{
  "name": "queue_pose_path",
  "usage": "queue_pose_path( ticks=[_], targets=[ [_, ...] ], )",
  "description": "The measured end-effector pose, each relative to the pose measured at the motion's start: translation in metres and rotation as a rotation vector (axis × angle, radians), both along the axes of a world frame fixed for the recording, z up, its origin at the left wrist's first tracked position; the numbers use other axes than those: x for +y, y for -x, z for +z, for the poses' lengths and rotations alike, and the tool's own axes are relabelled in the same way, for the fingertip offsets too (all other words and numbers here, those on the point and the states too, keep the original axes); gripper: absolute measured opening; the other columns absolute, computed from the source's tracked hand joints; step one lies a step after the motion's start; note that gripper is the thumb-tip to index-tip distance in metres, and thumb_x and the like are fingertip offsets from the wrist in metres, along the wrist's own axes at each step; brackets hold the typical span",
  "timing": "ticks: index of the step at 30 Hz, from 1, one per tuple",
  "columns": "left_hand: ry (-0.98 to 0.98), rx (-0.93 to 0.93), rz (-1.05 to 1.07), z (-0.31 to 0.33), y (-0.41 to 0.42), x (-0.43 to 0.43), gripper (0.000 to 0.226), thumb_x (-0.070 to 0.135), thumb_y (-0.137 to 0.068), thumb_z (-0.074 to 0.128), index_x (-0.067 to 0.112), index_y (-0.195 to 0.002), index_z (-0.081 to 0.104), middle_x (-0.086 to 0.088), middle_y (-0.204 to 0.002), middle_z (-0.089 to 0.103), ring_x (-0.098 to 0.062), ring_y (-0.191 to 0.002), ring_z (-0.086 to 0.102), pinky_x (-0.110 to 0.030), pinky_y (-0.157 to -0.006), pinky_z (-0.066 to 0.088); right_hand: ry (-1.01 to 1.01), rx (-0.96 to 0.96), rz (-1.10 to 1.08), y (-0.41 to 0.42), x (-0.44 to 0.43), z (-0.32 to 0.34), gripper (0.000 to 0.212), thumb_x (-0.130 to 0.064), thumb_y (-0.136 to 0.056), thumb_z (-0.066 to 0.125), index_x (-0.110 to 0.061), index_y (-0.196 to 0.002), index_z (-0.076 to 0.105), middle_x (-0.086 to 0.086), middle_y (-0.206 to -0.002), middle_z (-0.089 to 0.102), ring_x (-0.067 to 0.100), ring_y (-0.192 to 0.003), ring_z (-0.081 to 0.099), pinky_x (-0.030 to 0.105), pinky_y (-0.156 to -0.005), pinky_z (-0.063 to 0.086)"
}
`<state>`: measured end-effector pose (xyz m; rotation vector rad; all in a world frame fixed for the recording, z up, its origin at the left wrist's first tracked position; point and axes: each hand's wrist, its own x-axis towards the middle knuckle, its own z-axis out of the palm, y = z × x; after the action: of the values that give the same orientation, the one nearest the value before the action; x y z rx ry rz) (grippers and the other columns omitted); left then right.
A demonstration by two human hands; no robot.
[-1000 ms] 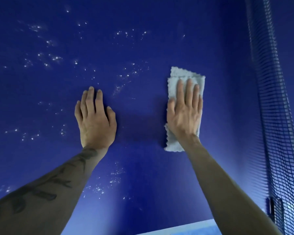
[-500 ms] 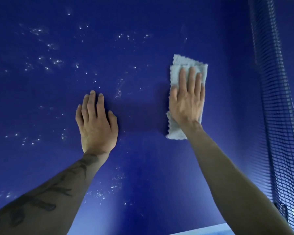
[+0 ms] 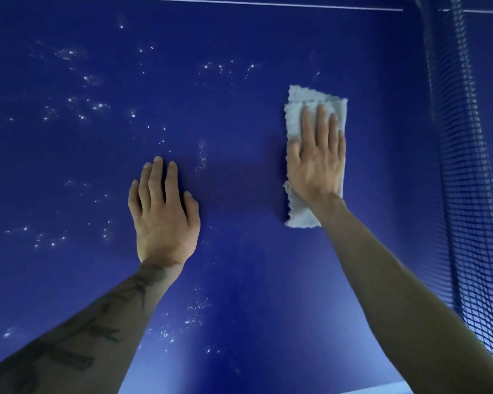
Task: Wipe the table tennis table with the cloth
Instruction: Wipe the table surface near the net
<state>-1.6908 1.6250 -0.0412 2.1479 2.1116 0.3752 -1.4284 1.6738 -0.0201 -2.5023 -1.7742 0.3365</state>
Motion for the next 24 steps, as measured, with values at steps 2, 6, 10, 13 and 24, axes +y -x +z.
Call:
queue_pose_path(
  ticks=[2,6,10,13,24],
  targets=[
    [-0.006,0.003,-0.004,-0.002,0.000,0.000,0.055,0.024,-0.104,0.041,0.005,-0.156,0.040,-0.015,-0.167,0.034,-0.033,-0.155,0.029,-0.052,-0.129,0.018,-0.020,0.010,-0.036,0.022,0.018,-0.001,0.066,-0.042,-0.111,0.020,-0.019,-0.171,0.006,0.011,-0.179,0.000,0.033,-0.165,-0.001,0.050,-0.134,0.004],
    [-0.022,0.000,-0.007,-0.002,0.001,0.001,0.055,0.025,-0.104,0.041,0.005,-0.155,0.042,-0.015,-0.167,0.035,-0.033,-0.155,0.029,-0.049,-0.129,0.017,-0.039,0.036,0.288,0.083,-0.003,-0.004,0.066,-0.042,-0.110,0.021,-0.020,-0.171,0.013,0.010,-0.179,0.006,0.032,-0.165,0.001,0.048,-0.134,0.006],
    [-0.015,-0.003,-0.010,-0.002,0.001,0.000,0.054,0.025,-0.105,0.040,0.005,-0.156,0.041,-0.015,-0.167,0.033,-0.034,-0.156,0.028,-0.050,-0.129,0.017,-0.016,0.034,0.374,0.050,-0.040,-0.006,0.063,-0.042,-0.111,0.023,-0.025,-0.171,0.015,0.005,-0.179,0.008,0.028,-0.165,0.002,0.047,-0.134,0.008],
    [-0.009,0.008,0.000,0.000,0.001,-0.001,0.054,0.023,-0.105,0.041,0.004,-0.156,0.041,-0.015,-0.167,0.034,-0.034,-0.156,0.029,-0.052,-0.128,0.019,0.007,0.006,0.098,0.012,-0.026,-0.003,0.065,-0.045,-0.110,0.020,-0.024,-0.171,0.013,0.008,-0.179,0.008,0.030,-0.165,0.004,0.048,-0.134,0.006],
    [0.072,-0.008,-0.088,0.017,0.005,0.026,0.058,0.027,-0.106,0.040,0.006,-0.160,0.036,-0.015,-0.172,0.023,-0.036,-0.158,0.023,-0.051,-0.130,0.014,0.002,0.034,0.415,0.060,-0.018,0.000,0.065,-0.043,-0.110,0.019,-0.024,-0.171,0.011,0.004,-0.179,0.004,0.027,-0.166,-0.001,0.044,-0.135,0.003]
  ],
)
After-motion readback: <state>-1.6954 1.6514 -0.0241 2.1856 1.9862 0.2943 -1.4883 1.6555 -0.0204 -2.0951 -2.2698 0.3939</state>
